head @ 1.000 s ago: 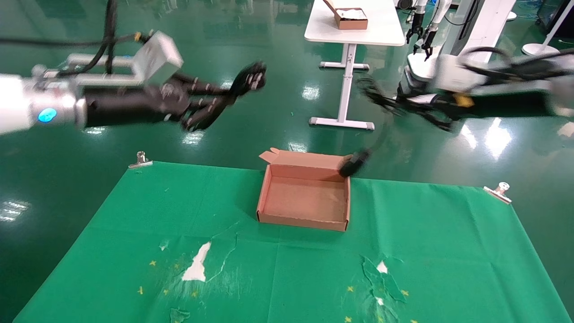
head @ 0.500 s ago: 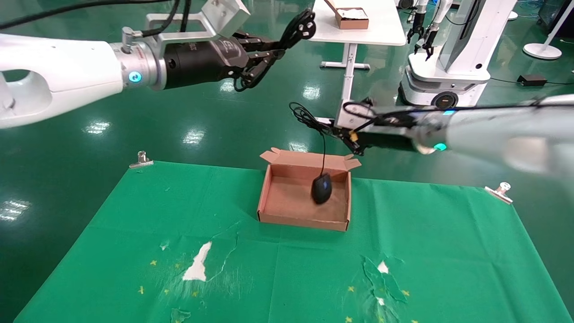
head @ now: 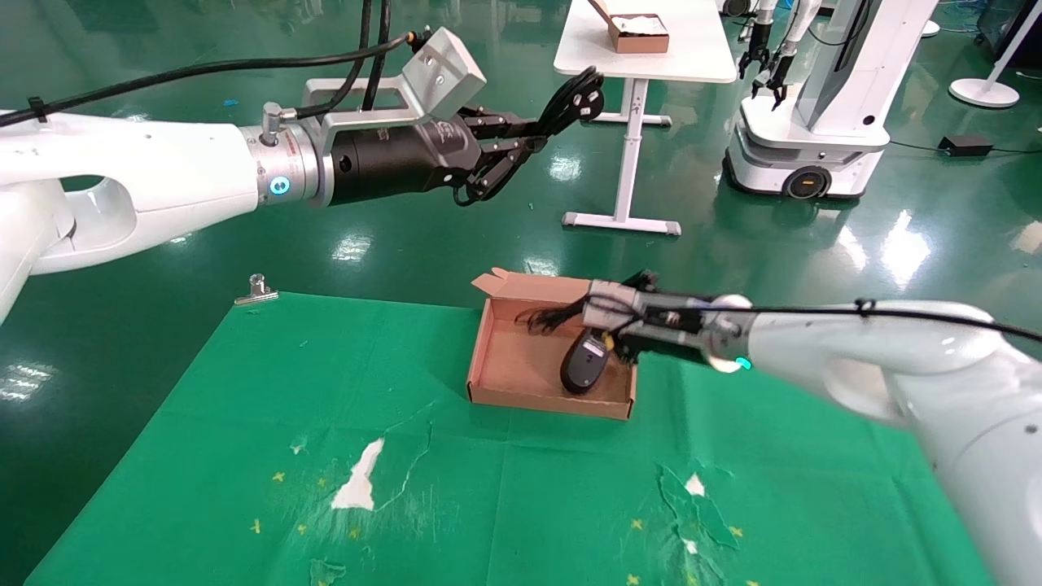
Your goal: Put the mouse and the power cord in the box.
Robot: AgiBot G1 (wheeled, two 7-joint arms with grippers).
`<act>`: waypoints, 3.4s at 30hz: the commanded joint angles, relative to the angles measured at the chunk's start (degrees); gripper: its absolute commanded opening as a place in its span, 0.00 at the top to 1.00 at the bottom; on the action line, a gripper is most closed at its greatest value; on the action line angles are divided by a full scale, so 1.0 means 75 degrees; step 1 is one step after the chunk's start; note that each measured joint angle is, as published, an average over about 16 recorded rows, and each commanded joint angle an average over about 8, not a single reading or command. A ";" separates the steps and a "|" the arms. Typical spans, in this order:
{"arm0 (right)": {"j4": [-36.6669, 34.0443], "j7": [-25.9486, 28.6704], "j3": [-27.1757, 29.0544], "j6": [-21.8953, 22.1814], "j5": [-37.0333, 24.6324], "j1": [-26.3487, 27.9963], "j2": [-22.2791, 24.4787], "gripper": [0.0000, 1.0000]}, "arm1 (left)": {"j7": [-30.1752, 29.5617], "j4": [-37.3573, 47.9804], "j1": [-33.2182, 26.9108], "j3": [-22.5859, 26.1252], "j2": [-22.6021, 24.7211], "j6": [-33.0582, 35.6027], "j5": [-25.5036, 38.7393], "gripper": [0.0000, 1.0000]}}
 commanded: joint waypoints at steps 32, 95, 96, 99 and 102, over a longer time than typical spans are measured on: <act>-0.0302 -0.0596 0.0073 0.0048 0.0662 0.0463 0.0589 0.00 | -0.0508 -0.1325 0.0804 0.1087 0.0108 -0.0418 0.0118 1.00; -0.0754 -0.1128 -0.0435 -0.3313 -0.0079 0.2757 0.3118 0.00 | -0.3890 -0.3686 0.2326 0.6380 0.0220 -0.4532 -0.0867 0.00; -0.0754 -0.1128 -0.0434 -0.3312 -0.0078 0.2757 0.3118 0.00 | -0.3887 -0.3685 0.2327 0.6373 0.0220 -0.4522 -0.0866 0.00; -0.0754 -0.1127 -0.0432 -0.3310 -0.0077 0.2755 0.3116 0.00 | -0.3878 -0.3684 0.2329 0.6353 0.0219 -0.4492 -0.0860 0.00; -0.0752 -0.1127 -0.0430 -0.3305 -0.0074 0.2753 0.3114 0.00 | -0.3868 -0.3686 0.2335 0.6325 0.0213 -0.4456 -0.0855 0.00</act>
